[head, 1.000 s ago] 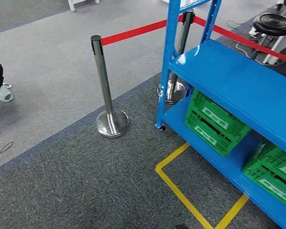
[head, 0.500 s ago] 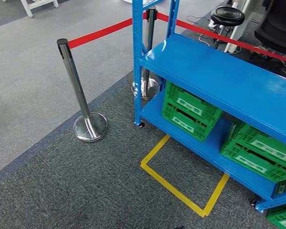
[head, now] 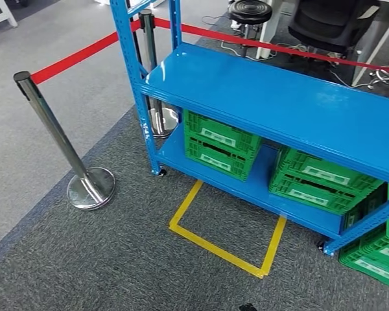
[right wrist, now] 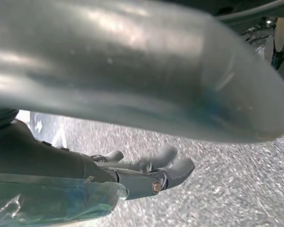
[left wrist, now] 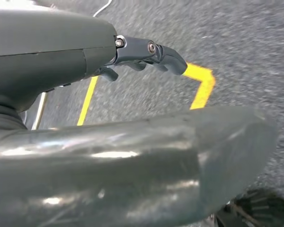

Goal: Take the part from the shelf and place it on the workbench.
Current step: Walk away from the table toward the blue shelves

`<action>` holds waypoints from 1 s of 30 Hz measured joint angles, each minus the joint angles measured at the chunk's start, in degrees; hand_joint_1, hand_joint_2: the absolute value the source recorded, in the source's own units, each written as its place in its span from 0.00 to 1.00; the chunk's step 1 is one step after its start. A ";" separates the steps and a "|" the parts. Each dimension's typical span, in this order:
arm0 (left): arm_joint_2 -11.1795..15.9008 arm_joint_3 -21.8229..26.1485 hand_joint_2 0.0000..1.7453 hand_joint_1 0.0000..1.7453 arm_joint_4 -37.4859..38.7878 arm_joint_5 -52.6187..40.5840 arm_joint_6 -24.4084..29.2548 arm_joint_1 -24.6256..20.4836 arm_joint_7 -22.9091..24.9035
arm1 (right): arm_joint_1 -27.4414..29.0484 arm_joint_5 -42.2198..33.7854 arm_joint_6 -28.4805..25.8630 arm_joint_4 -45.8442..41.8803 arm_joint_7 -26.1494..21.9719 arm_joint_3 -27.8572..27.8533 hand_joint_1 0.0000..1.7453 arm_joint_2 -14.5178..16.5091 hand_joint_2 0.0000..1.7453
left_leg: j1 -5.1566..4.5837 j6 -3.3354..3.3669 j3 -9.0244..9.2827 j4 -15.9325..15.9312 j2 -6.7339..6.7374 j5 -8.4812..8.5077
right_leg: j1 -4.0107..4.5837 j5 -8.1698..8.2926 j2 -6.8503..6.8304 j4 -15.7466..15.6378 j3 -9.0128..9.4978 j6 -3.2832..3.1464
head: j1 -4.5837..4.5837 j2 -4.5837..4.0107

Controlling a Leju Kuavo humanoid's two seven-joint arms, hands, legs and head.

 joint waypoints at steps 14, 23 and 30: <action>-0.02 -0.40 0.00 0.00 0.01 -1.35 -0.25 -0.07 3.37 | 0.33 0.54 -0.03 0.02 1.15 0.04 0.00 -0.03 0.00 | -0.94 2.87 2.09 -3.49 7.53 -0.01 | 0.44 -3.03 -8.25 6.64 -2.63 1.63 | 0.75 0.01; -0.17 -0.40 0.00 0.00 0.03 -1.19 -0.42 -0.26 3.62 | -0.14 0.49 -0.17 0.00 1.24 0.02 0.00 -0.10 0.00 | -0.88 0.34 -0.34 3.95 4.91 -5.47 | 0.50 -0.49 -6.36 -0.28 0.49 -1.06 | 0.31 0.01; -0.22 -0.37 0.00 0.00 0.04 -0.92 -0.91 -0.01 3.87 | -0.11 0.43 -0.13 0.00 1.26 0.02 0.00 -0.10 0.00 | -0.17 0.07 -0.52 1.44 0.57 -0.73 | 0.10 -0.07 -0.21 -0.01 0.05 -0.36 | 0.16 0.00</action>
